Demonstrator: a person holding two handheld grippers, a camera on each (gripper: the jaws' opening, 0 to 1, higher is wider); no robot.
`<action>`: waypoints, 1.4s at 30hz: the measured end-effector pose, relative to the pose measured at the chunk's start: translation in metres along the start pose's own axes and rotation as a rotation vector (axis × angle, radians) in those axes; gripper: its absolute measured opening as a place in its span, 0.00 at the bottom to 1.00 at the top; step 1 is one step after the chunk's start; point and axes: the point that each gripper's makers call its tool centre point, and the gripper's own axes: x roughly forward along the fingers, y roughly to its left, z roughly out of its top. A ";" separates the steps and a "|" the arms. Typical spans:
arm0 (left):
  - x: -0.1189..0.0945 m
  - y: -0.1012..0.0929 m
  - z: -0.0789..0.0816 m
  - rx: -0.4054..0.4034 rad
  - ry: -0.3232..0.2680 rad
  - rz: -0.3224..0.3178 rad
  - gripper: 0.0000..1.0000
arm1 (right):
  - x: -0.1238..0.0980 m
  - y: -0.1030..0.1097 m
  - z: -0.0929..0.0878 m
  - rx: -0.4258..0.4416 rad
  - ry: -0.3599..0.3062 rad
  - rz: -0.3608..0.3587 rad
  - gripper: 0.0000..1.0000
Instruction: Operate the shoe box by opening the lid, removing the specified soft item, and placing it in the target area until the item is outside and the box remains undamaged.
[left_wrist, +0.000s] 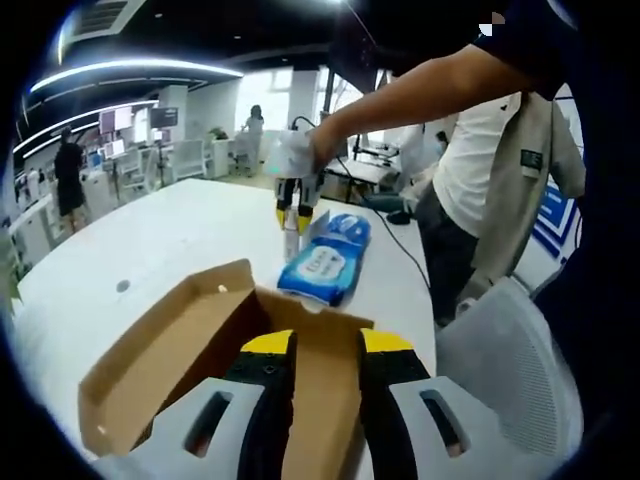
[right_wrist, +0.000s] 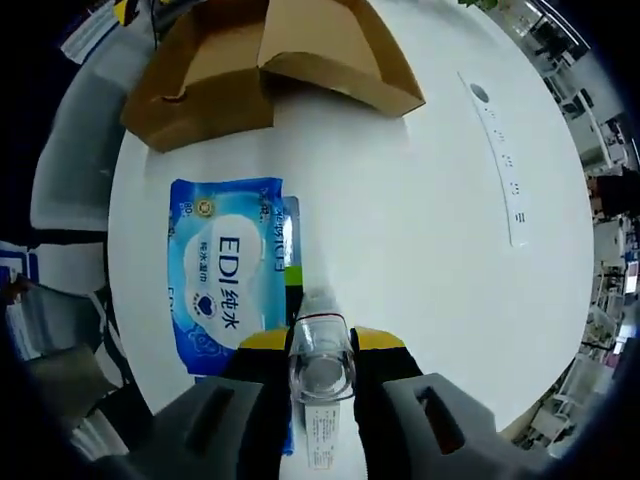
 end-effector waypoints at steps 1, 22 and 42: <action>-0.001 0.001 0.000 0.002 0.001 0.003 0.22 | 0.000 0.000 0.002 0.011 -0.010 0.002 0.20; -0.001 0.001 0.000 -0.002 -0.004 0.001 0.22 | -0.016 -0.003 0.003 0.051 -0.034 -0.013 0.29; -0.010 -0.006 0.004 0.017 -0.023 0.010 0.22 | -0.087 0.005 0.039 0.090 -0.163 -0.129 0.29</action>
